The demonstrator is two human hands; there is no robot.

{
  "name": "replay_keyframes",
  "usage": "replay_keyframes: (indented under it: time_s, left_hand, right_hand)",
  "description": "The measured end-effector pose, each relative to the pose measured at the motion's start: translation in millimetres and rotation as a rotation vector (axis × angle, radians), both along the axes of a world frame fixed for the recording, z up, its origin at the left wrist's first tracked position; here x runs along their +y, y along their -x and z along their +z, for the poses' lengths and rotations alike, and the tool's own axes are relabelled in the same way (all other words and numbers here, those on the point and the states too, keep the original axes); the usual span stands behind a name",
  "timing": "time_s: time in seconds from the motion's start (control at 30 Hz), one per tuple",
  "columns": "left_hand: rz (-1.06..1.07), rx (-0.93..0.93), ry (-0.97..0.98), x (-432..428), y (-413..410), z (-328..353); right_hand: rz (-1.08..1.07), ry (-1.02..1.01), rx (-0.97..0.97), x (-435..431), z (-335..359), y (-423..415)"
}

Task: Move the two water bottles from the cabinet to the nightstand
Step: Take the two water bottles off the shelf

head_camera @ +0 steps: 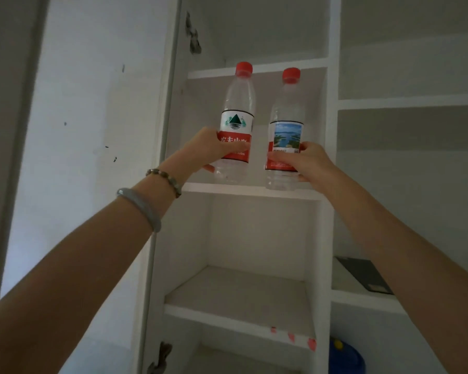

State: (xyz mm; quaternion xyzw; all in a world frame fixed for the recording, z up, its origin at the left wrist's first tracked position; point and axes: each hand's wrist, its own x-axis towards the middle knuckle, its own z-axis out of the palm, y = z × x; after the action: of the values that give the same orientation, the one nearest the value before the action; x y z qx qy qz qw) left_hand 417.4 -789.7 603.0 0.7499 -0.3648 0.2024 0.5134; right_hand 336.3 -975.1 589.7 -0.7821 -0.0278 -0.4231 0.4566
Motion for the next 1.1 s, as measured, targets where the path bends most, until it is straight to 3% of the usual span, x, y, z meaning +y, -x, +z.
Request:
replay_keyframes:
  time_s: [0.67,1.1]
  left_hand:
    - [0.155,0.09,-0.114,118.7,141.9,-147.7]
    - [0.568,0.173,-0.07,297.5,262.3,-184.5]
  right_hand:
    - [0.433,-0.025,0.111,84.7,-155.3,77.6]
    - [0.903,0.053,0.133,273.1,-191.4,120.0]
